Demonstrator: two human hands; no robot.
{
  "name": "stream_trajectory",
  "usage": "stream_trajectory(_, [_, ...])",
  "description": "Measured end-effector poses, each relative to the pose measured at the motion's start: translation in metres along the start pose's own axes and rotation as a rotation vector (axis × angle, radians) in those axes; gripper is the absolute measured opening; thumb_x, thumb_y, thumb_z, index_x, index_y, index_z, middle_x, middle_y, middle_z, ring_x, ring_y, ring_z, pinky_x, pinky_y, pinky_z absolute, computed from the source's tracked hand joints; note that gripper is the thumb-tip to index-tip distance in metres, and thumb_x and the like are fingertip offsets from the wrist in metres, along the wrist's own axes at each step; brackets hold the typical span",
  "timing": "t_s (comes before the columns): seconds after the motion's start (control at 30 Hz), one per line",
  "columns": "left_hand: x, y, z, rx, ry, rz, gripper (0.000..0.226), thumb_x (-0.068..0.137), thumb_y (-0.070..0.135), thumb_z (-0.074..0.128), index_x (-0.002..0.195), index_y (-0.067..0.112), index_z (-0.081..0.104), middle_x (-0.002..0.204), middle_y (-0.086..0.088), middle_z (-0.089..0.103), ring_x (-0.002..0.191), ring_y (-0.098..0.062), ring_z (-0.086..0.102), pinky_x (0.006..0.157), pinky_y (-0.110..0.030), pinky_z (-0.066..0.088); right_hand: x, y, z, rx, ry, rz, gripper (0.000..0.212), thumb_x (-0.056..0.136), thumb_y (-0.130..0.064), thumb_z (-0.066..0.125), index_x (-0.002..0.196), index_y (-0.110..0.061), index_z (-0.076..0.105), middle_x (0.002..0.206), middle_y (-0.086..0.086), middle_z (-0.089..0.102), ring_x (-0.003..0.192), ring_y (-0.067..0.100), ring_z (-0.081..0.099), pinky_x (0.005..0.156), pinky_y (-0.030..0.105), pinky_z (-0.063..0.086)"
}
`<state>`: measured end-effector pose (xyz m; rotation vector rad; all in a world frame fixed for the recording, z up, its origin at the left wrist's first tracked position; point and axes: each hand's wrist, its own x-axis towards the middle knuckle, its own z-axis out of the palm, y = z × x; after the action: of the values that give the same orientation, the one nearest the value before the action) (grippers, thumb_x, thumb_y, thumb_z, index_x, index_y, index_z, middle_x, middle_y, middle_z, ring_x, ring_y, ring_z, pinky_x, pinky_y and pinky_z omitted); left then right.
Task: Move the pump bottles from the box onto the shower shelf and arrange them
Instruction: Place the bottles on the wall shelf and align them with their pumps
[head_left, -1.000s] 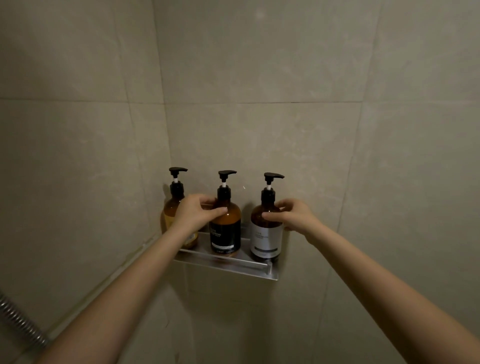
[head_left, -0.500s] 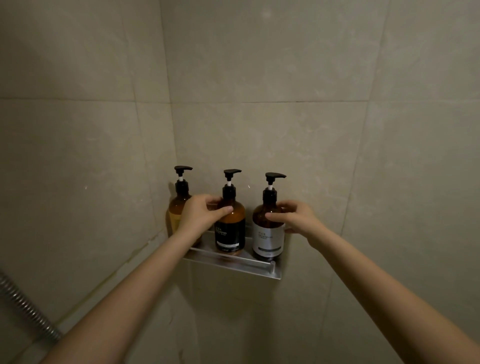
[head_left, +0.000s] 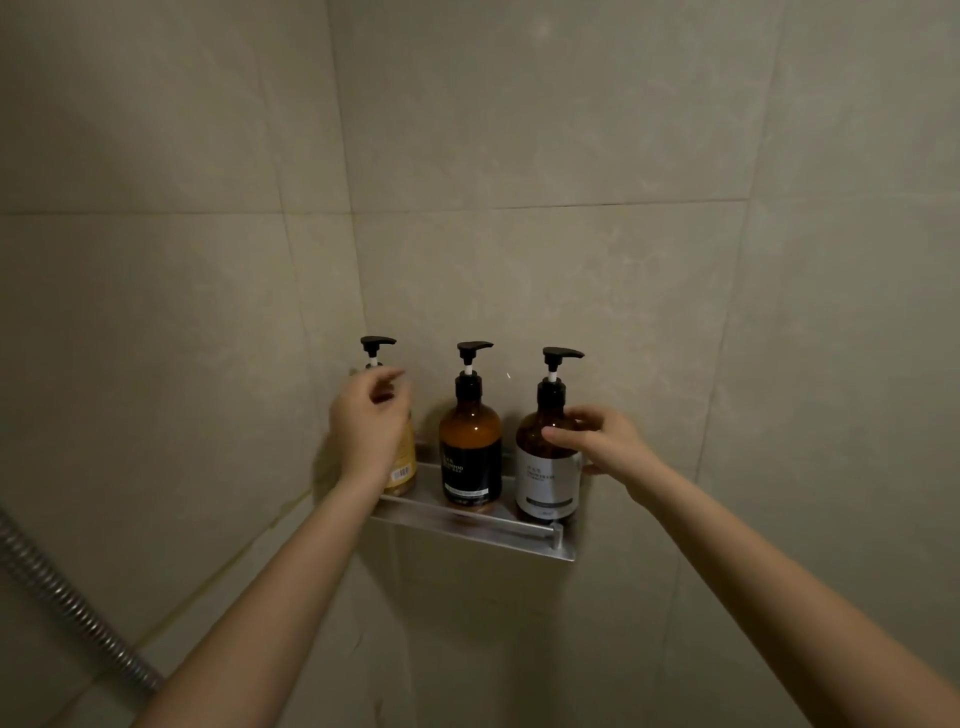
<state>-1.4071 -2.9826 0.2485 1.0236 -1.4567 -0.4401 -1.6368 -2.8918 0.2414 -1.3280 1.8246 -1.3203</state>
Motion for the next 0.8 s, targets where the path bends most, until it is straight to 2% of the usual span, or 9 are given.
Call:
stream_trajectory(0.07, [0.008,-0.003,-0.007,0.004,0.124,-0.093,0.030,0.083,0.020,0.061,0.113,0.021,0.059,0.106,0.007,0.063,0.092,-0.007,0.060,0.065,-0.009,0.042,0.000,0.000,0.000,0.010,-0.003,0.002,0.061,0.077,-0.032,0.073,0.130,-0.014,0.051,0.129,0.008,0.056,0.104,0.019,0.052,0.077,0.032,0.047])
stream_trajectory(0.1, [0.011,-0.005,-0.009,0.059,0.122,-0.118,0.035,0.082,0.021,0.062,0.117,0.022,0.056,0.112,0.005,0.062,0.096,-0.010,0.060,0.070,-0.016,0.047,0.000,0.000,0.000,0.014,-0.004,0.004,0.061,0.076,-0.032,0.073,0.130,-0.014,0.050,0.129,0.008,0.056,0.106,0.020,0.053,0.077,0.032,0.047])
stream_trajectory(0.17, [0.012,-0.011,-0.007,0.140,0.024,-0.154,0.047,0.080,0.021,0.063,0.125,0.022,0.049,0.125,0.000,0.058,0.109,-0.019,0.057,0.086,-0.034,0.051,0.000,0.002,-0.001,0.020,-0.002,0.004,0.061,0.076,-0.032,0.074,0.130,-0.014,0.051,0.129,0.008,0.056,0.108,0.022,0.053,0.078,0.033,0.047])
stream_trajectory(0.2, [0.011,-0.013,-0.004,0.138,-0.022,-0.164,0.052,0.080,0.017,0.064,0.128,0.021,0.046,0.129,-0.003,0.056,0.115,-0.022,0.055,0.091,-0.037,0.048,0.000,0.002,-0.001,0.020,-0.001,0.001,0.061,0.076,-0.033,0.074,0.130,-0.015,0.051,0.129,0.009,0.056,0.107,0.021,0.053,0.078,0.033,0.047])
stream_trajectory(0.33, [0.006,-0.020,0.006,0.193,-0.023,-0.150,0.059,0.080,0.008,0.061,0.134,0.019,0.040,0.130,-0.006,0.056,0.117,-0.029,0.054,0.090,-0.039,0.044,0.001,0.004,-0.001,0.025,-0.007,-0.008,0.061,0.075,-0.034,0.074,0.128,-0.016,0.052,0.126,0.008,0.058,0.100,0.017,0.053,0.072,0.028,0.047])
stream_trajectory(0.43, [0.002,-0.023,0.007,0.322,-0.027,-0.035,0.056,0.080,0.009,0.063,0.131,0.018,0.042,0.123,-0.007,0.060,0.111,-0.029,0.058,0.085,-0.039,0.048,0.000,0.004,-0.001,0.033,-0.007,-0.010,0.059,0.075,-0.034,0.075,0.127,-0.016,0.054,0.123,0.007,0.060,0.099,0.018,0.054,0.074,0.029,0.046])
stream_trajectory(0.53, [0.002,-0.024,0.005,0.409,-0.041,0.052,0.054,0.075,0.016,0.070,0.124,0.017,0.047,0.118,-0.007,0.063,0.107,-0.029,0.060,0.082,-0.039,0.051,-0.001,0.005,0.000,0.039,0.000,-0.018,0.058,0.075,-0.035,0.074,0.126,-0.016,0.054,0.122,0.007,0.060,0.100,0.018,0.055,0.077,0.031,0.044])
stream_trajectory(0.67, [0.009,-0.027,0.003,0.452,-0.055,0.063,0.061,0.064,0.028,0.079,0.117,0.017,0.052,0.112,-0.006,0.064,0.104,-0.027,0.060,0.081,-0.044,0.054,-0.001,0.006,0.000,0.060,0.012,-0.022,0.056,0.074,-0.033,0.076,0.124,-0.016,0.056,0.119,0.008,0.062,0.102,0.022,0.058,0.074,0.030,0.043])
stream_trajectory(0.8, [0.015,-0.036,-0.003,0.389,-0.132,0.006,0.055,0.064,0.047,0.067,0.111,0.020,0.057,0.105,-0.005,0.064,0.099,-0.024,0.059,0.080,-0.043,0.054,0.000,0.005,-0.001,0.047,-0.007,-0.019,0.058,0.074,-0.033,0.076,0.125,-0.015,0.055,0.119,0.009,0.061,0.101,0.021,0.057,0.074,0.030,0.044])
